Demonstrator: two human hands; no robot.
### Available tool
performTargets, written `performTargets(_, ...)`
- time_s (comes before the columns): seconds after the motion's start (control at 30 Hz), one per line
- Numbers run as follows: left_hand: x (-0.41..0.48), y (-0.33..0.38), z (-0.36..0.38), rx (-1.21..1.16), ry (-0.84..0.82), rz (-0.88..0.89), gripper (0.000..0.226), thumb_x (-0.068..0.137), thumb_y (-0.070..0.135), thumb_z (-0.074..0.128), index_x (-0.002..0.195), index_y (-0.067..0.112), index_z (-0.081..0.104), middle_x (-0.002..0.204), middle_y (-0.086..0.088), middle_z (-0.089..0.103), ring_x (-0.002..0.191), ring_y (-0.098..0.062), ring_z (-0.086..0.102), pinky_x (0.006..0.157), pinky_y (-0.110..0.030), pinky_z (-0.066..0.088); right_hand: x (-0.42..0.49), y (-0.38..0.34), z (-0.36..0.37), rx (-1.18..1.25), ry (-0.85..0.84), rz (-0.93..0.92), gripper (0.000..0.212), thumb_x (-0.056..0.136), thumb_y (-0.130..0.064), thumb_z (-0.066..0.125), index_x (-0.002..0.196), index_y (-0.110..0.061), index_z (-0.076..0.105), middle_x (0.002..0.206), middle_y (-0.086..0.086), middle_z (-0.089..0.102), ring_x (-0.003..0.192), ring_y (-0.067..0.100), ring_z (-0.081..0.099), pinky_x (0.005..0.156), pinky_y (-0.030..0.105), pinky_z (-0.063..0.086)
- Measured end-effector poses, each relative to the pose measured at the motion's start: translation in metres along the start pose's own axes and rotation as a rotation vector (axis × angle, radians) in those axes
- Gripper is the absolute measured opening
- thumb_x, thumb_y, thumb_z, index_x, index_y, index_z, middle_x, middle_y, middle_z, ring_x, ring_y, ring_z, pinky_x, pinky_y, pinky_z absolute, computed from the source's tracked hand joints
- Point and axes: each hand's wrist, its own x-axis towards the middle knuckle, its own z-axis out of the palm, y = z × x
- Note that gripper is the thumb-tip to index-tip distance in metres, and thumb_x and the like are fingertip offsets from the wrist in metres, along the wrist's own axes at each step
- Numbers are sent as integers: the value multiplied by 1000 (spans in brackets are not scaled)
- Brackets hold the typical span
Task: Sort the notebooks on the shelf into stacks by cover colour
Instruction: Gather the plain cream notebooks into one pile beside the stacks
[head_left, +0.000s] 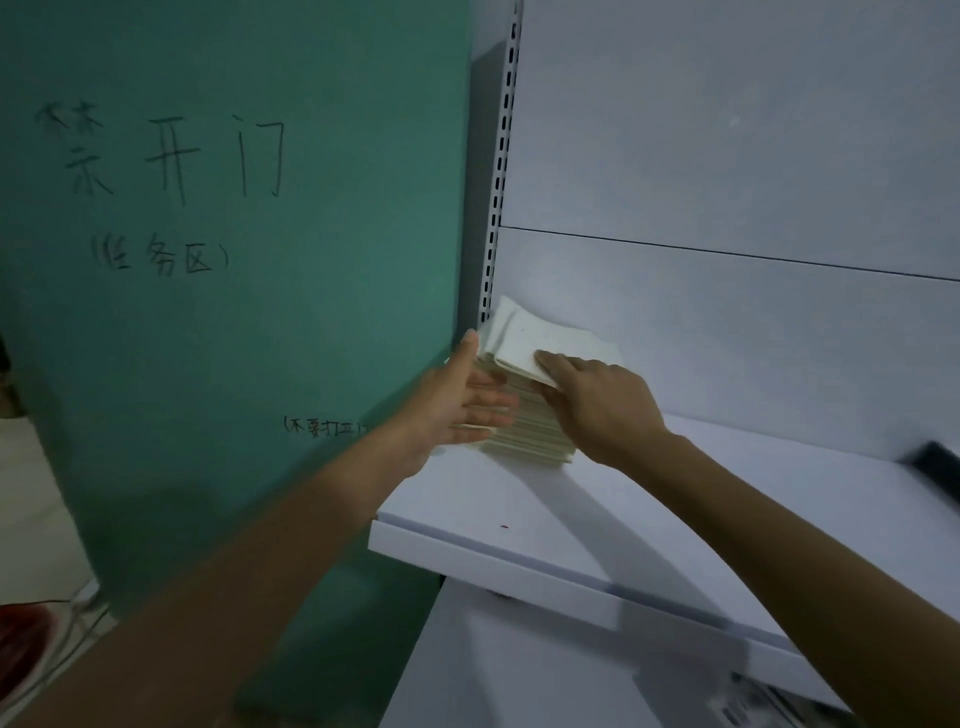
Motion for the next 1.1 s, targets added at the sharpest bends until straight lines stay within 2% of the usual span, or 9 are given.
performTargets(0.1, 0, 3, 0, -73, -91, -23, 61, 91, 67, 31, 113, 20, 64, 98, -4, 74, 88, -20, 72, 73, -30, 56, -21, -9, -2, -72, 73, -104, 41, 94, -30, 52, 131, -13, 51, 118, 11, 65, 97, 33, 65, 77, 36, 49)
performTargets(0.2, -2, 2, 1, -113, -154, -39, 36, 94, 45, 51, 118, 19, 59, 102, -5, 72, 86, -22, 71, 63, -28, 56, -37, -11, 1, -142, 137, -167, 46, 85, -26, 67, 127, -8, 57, 117, 16, 65, 97, 34, 66, 79, 39, 53)
performTargets(0.43, -8, -8, 17, 28, -168, 57, 22, 99, 22, 47, 121, 23, 50, 106, -5, 65, 77, -17, 68, 50, -23, 53, -64, -5, -10, -24, 22, -171, 59, 94, -54, 33, 133, -14, 52, 132, 10, 58, 114, 28, 59, 92, 39, 47)
performTargets(0.57, -8, -13, 27, 94, -112, 178, 22, 100, 19, 43, 121, 24, 48, 104, 2, 61, 82, -15, 59, 46, -22, 49, -80, 6, -13, 77, -21, -78, 84, 81, -79, 27, 141, -22, 44, 146, -2, 45, 132, 18, 43, 105, 32, 28)
performTargets(0.67, -8, -15, 29, 112, -86, 264, 28, 100, 17, 40, 127, 22, 47, 104, 3, 59, 80, -14, 58, 42, -20, 45, -92, 8, -13, 264, 81, 79, 80, 85, -76, 20, 136, -22, 51, 143, -5, 47, 132, 12, 41, 106, 31, 30)
performTargets(0.77, -11, -11, 26, 53, -49, 310, 23, 100, 15, 40, 118, 25, 50, 99, 10, 60, 81, -8, 57, 54, -23, 46, -92, 11, -13, 452, 300, 281, 69, 93, -65, 19, 124, -19, 60, 128, -5, 58, 116, 7, 48, 92, 19, 36)
performTargets(0.87, -17, -8, 13, -1, 37, 372, 22, 99, 13, 41, 110, 29, 50, 101, 16, 60, 90, 1, 56, 73, -23, 48, -74, 18, -7, 467, 385, 456, 40, 98, -40, 37, 120, -14, 59, 124, 3, 61, 110, 20, 56, 87, 32, 48)
performTargets(0.97, -21, -6, -10, -24, 131, 380, 18, 99, 17, 43, 112, 26, 52, 106, 14, 61, 95, -4, 58, 78, -26, 48, -41, 15, -2, 379, 309, 502, 29, 98, -19, 47, 125, -13, 55, 130, 5, 58, 117, 23, 56, 94, 36, 47)
performTargets(1.1, -28, -10, -42, -6, 210, 356, 16, 100, 23, 46, 114, 23, 54, 99, 15, 61, 89, -1, 58, 74, -25, 52, 5, -3, 1, 327, -20, 366, 62, 92, -41, 56, 146, -18, 33, 152, 7, 33, 137, 25, 34, 106, 42, 35)
